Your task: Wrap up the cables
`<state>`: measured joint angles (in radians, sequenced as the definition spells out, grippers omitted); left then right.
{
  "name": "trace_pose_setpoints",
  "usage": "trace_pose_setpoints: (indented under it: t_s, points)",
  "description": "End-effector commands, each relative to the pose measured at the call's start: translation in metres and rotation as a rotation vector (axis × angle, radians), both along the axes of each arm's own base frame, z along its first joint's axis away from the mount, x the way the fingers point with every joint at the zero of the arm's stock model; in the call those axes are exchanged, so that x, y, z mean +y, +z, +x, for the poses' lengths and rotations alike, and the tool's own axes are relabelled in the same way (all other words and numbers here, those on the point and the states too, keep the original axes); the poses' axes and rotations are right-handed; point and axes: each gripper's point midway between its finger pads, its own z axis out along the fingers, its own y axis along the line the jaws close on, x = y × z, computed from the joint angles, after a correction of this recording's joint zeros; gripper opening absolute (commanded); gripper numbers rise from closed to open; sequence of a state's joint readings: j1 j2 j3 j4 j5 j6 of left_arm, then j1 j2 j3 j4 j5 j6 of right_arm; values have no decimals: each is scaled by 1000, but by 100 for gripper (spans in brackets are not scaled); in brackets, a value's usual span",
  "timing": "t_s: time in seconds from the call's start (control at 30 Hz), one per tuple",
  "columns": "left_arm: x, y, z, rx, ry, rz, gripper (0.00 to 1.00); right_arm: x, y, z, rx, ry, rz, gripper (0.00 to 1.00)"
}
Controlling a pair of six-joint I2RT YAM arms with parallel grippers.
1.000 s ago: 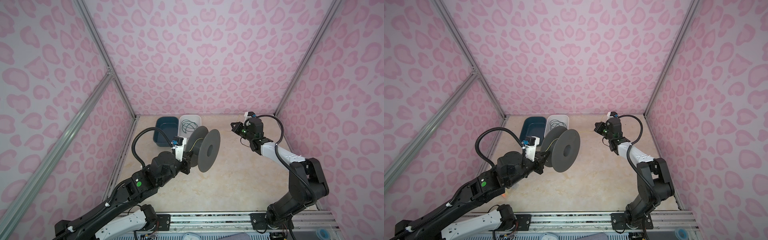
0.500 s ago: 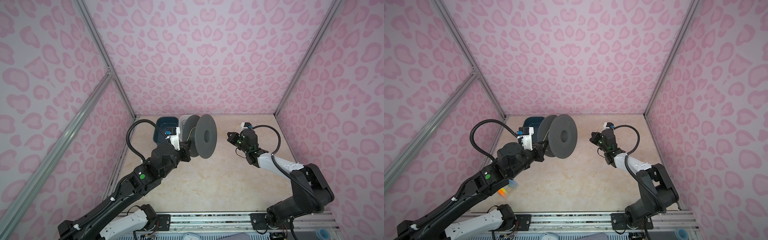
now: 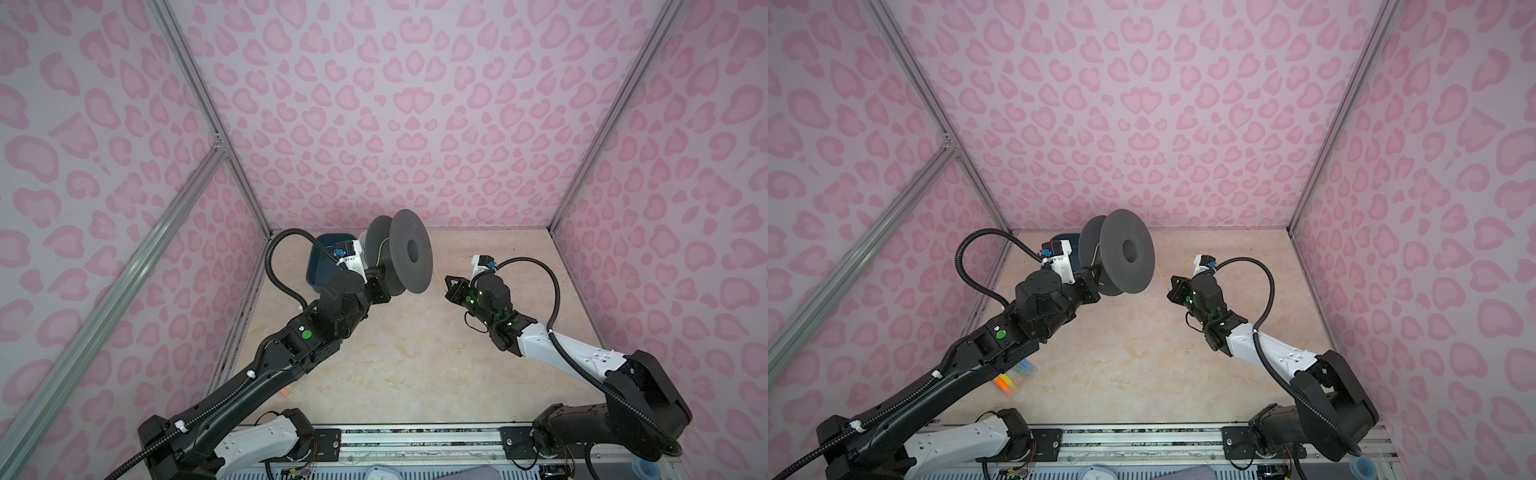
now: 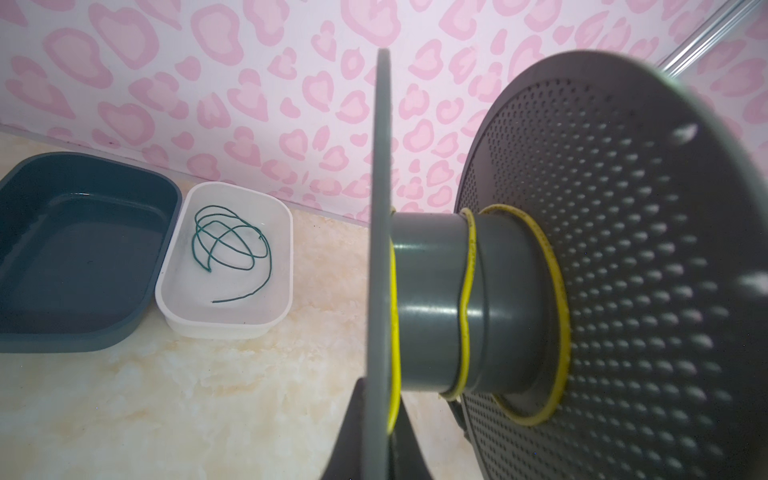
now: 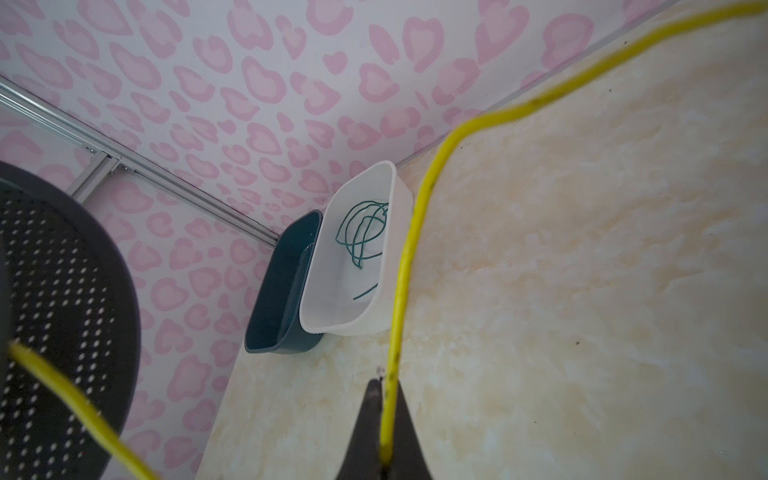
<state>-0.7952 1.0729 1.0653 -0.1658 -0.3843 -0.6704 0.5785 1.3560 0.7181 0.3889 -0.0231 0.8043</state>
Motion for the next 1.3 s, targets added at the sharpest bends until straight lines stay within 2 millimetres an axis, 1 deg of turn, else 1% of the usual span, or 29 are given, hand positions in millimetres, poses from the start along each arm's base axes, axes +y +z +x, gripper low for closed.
trace_pose_setpoints:
  t_s: [0.0, 0.17, 0.4, 0.7, 0.83, 0.87, 1.03, 1.27]
  points:
    - [4, 29, 13, -74, 80, -103, 4, 5, -2, -9, -15, 12, -58, 0]
    - [4, 17, 26, -56, 133, -73, 4, 20, 5, -25, -39, 48, -88, 0]
    - [-7, -3, 43, -8, 161, -16, 4, 33, 25, -42, -94, 84, -154, 0]
    - [-24, -48, 57, 99, 138, 124, 4, 47, 69, -55, -206, 129, -244, 0]
    - [-37, -71, 58, 154, 78, 183, 3, 50, 94, -54, -260, 138, -266, 0]
    - [-39, -76, 58, 164, 71, 193, 3, 50, 97, -53, -269, 140, -271, 0]
    - [-42, -97, 52, 198, 26, 237, 3, 59, 128, -50, -354, 159, -264, 0]
    - [-48, -123, 40, 241, -49, 326, 3, 78, 155, -36, -394, 203, -275, 0]
